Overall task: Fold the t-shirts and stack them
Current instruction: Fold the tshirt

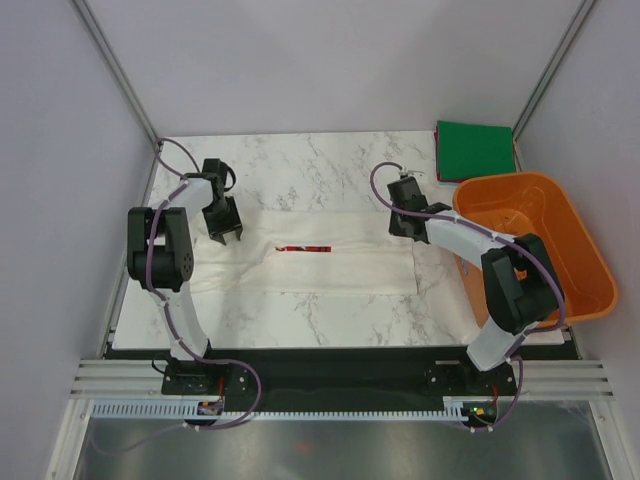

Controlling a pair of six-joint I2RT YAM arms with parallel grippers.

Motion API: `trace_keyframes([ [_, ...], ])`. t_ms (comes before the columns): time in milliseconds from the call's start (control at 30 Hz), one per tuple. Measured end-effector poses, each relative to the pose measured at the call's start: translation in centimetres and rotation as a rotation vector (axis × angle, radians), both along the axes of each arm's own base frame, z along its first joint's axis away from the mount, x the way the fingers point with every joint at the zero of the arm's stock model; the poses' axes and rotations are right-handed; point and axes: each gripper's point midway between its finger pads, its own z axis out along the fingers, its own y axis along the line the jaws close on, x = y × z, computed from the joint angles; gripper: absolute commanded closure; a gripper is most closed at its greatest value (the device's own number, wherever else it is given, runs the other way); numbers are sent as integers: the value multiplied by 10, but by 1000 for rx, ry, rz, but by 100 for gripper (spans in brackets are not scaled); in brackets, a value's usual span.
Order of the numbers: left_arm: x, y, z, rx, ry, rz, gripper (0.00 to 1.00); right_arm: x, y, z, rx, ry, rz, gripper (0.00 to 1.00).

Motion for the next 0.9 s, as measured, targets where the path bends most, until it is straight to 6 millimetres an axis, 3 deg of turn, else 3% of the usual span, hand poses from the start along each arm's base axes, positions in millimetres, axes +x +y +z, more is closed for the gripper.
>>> trace_keyframes([
  [333,3,9,-2,50,-16,91,48,17,-4,-45,-26,55,-38,87],
  [533,6,18,-2,12,-31,158,48,37,-5,-44,-9,11,-76,86],
  [667,13,13,0,-44,-49,174,47,53,-10,-43,2,-6,-104,87],
  [800,33,1,12,-116,-104,161,46,77,-19,-42,0,-23,-142,87],
  [900,54,-8,32,-161,-182,139,43,89,-26,-40,0,-29,-157,85],
])
